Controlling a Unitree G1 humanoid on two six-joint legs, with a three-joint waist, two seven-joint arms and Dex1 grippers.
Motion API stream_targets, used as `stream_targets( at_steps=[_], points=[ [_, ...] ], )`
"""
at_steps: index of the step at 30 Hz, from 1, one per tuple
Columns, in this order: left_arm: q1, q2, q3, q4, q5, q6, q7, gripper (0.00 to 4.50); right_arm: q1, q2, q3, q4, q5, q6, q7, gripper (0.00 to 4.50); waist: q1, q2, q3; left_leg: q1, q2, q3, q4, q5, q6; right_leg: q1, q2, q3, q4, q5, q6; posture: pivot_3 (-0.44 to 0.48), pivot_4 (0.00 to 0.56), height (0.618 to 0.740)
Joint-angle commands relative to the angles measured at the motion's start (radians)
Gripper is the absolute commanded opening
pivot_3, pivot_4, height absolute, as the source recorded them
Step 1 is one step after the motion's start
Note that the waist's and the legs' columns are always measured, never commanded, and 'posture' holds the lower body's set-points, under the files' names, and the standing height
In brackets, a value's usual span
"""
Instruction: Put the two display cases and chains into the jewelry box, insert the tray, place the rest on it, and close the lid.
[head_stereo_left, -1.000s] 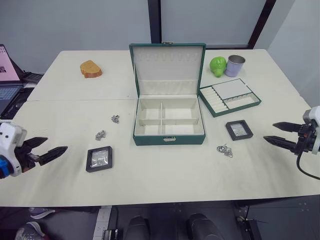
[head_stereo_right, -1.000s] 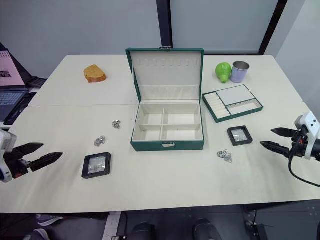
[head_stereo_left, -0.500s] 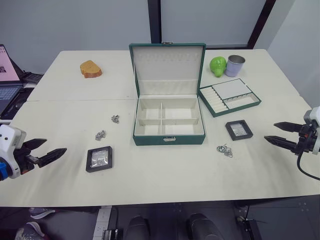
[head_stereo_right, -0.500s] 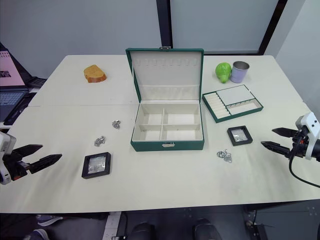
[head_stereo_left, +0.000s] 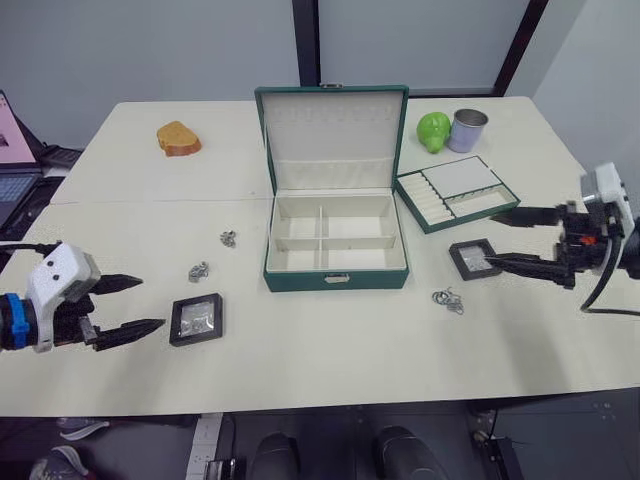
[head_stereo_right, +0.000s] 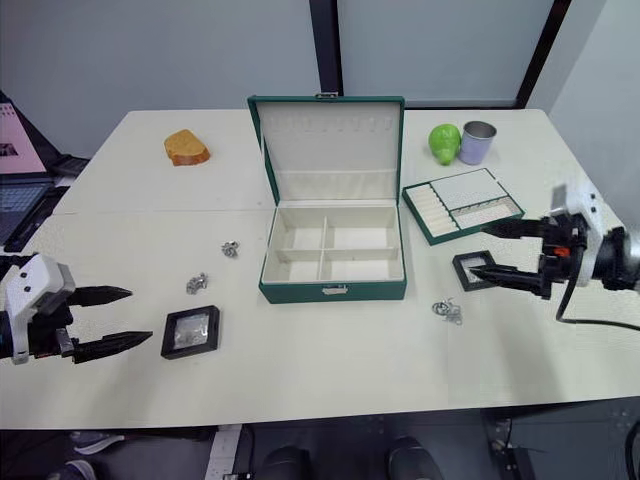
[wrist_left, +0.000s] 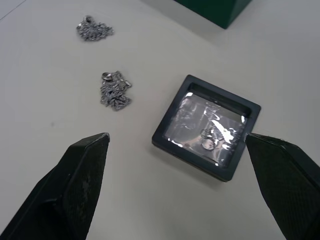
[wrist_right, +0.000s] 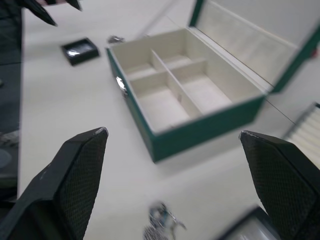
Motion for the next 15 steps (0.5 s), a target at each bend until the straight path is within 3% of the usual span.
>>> stream_targets(
  at_steps=[1,8,15],
  points=[
    [-0.033,0.034,-0.076,-0.017,0.02,-0.042,-0.059,4.5,-0.05,0.045,0.049,-0.149,0.094,0.057,-0.031,4.48,0.002,0.0,0.0,0.0,0.0,0.0,0.0,0.0,0.0,0.0,0.0,0.0,0.0,0.0,0.0,0.0,0.15,0.74],
    [-0.049,0.027,-0.196,-0.067,0.083,-0.118,-0.079,4.5,-0.097,0.115,0.131,-0.225,0.1,0.05,-0.079,4.48,0.02,-0.001,0.001,-0.002,0.0,0.001,0.001,0.0,0.0,-0.005,0.0,0.0,0.002,0.0,0.0,0.0,0.15,0.74],
    [-0.047,0.005,-0.22,-0.065,0.109,-0.148,-0.053,4.5,-0.08,0.126,0.145,-0.247,0.091,0.036,-0.107,4.48,0.022,-0.001,0.001,-0.002,0.0,0.001,0.001,0.0,0.0,-0.005,0.0,0.001,0.002,0.0,-0.001,0.0,0.15,0.74]
  ],
)
